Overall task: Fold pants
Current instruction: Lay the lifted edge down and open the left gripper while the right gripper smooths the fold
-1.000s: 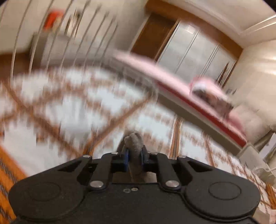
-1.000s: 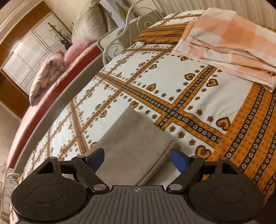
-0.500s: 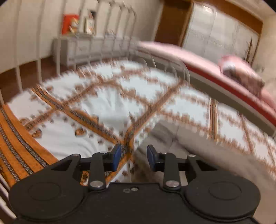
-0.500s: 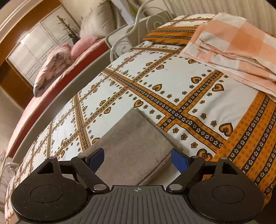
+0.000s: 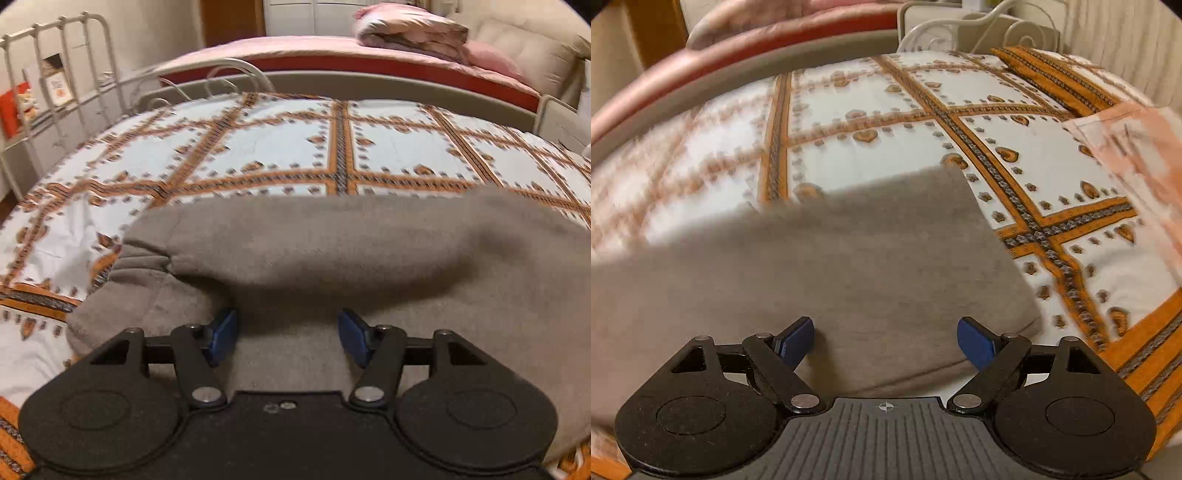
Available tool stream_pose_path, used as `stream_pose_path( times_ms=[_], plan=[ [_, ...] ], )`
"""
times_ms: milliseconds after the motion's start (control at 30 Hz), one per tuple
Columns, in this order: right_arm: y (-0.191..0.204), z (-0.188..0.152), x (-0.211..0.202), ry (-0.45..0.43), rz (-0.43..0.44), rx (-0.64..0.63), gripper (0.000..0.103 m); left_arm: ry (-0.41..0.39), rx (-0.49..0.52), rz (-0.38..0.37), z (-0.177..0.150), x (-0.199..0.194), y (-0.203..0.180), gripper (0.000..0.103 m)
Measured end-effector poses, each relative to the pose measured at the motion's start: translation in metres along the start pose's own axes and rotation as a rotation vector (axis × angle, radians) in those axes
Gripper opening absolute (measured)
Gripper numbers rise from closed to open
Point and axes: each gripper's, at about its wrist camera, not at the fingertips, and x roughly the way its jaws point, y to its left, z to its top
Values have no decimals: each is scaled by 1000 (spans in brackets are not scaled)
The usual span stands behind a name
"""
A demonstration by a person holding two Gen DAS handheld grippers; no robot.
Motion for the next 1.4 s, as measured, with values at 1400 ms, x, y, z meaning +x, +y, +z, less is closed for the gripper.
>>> stream_pose_path(
  times_ms=[1400],
  plan=[
    [-145, -4, -16, -213, 450, 771, 103, -73, 25, 77, 4, -8, -1, 74]
  ],
)
